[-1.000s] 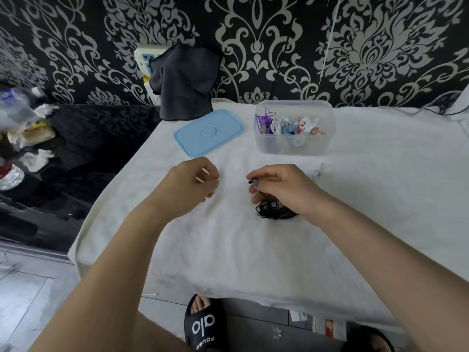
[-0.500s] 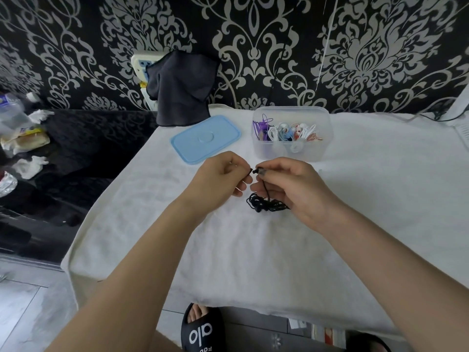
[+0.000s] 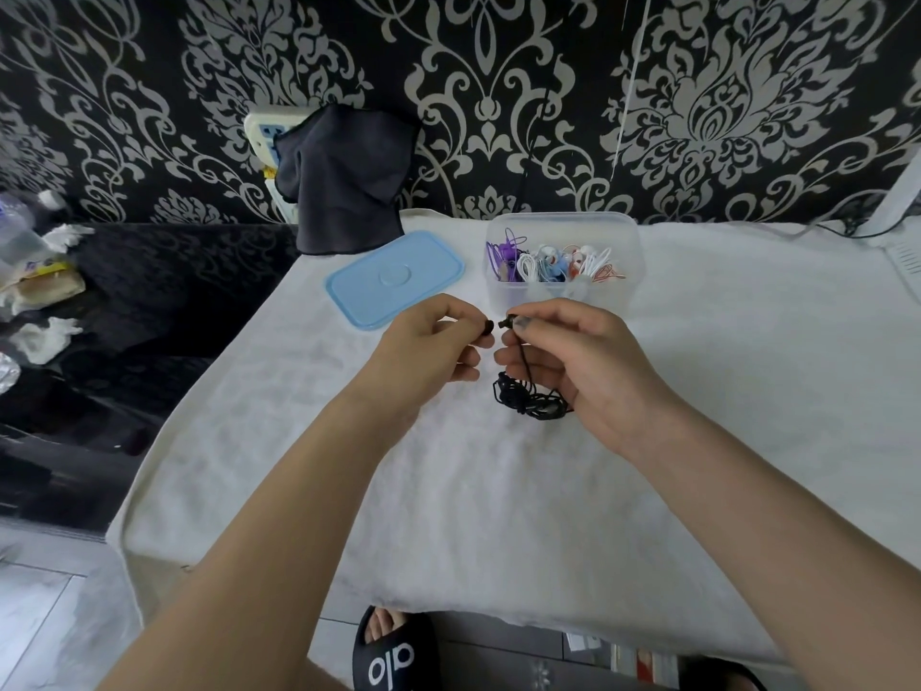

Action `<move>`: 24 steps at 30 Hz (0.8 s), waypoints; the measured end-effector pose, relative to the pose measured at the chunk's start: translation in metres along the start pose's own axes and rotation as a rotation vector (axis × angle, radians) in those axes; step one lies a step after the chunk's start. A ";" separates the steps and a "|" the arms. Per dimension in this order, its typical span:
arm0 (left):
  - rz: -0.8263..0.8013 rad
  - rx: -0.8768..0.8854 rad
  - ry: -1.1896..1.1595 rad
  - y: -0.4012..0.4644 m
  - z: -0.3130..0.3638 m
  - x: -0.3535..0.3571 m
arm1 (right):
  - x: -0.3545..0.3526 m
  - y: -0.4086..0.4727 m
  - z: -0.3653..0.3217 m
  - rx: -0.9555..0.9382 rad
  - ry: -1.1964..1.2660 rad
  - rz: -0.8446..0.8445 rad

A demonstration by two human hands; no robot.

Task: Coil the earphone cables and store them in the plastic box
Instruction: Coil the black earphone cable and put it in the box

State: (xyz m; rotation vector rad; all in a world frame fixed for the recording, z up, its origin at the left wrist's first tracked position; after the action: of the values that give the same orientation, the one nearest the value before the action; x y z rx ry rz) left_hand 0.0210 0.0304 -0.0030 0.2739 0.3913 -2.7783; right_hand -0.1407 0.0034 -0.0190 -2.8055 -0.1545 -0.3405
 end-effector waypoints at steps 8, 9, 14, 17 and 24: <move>-0.029 -0.005 0.009 -0.001 0.000 0.002 | 0.001 0.000 0.001 -0.074 -0.063 -0.022; -0.029 -0.006 0.008 -0.001 0.000 0.002 | 0.000 0.000 0.001 -0.085 -0.080 -0.016; -0.046 0.009 0.003 0.000 0.000 0.001 | 0.001 0.000 0.001 -0.120 -0.115 0.016; -0.067 0.027 0.013 -0.001 0.000 0.000 | 0.000 0.000 0.001 -0.128 -0.120 0.024; -0.067 0.053 -0.017 -0.001 0.002 0.000 | 0.001 -0.002 -0.003 -0.026 0.000 -0.002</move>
State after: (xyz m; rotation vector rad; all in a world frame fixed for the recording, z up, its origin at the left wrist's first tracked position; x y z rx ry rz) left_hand 0.0207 0.0312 -0.0009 0.2541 0.3289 -2.8579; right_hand -0.1409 0.0040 -0.0154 -2.8314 -0.1534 -0.3459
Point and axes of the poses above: each hand's wrist, its own y-axis towards the middle knuckle, its own x-axis out of the palm, z = x × y, the point moved 1 cm from there along y, towards the middle knuckle, and after that the axes turned 9 degrees about z, right-handed, at the moved point
